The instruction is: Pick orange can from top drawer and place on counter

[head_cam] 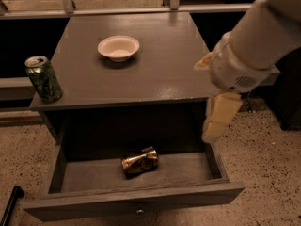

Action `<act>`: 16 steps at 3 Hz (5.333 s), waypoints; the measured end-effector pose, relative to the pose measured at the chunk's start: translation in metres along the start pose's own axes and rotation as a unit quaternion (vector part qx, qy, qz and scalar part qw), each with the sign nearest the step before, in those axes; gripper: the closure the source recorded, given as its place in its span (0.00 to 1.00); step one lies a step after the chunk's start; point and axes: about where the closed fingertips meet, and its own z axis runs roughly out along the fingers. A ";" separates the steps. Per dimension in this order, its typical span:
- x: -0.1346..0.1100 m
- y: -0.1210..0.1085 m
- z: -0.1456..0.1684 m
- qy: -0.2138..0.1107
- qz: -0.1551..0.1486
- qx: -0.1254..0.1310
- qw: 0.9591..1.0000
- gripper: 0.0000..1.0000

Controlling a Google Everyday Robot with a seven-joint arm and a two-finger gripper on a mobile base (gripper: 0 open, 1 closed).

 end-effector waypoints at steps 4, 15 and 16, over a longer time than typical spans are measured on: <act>-0.045 0.057 0.143 -0.060 -0.162 -0.049 0.984 0.21; -0.040 -0.017 0.115 -0.211 -0.181 0.073 0.958 1.00; -0.013 -0.058 0.046 -0.151 -0.204 0.082 0.964 1.00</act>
Offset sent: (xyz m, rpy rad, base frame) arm -0.0201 0.0414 -0.0486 0.0562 -0.0054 0.1336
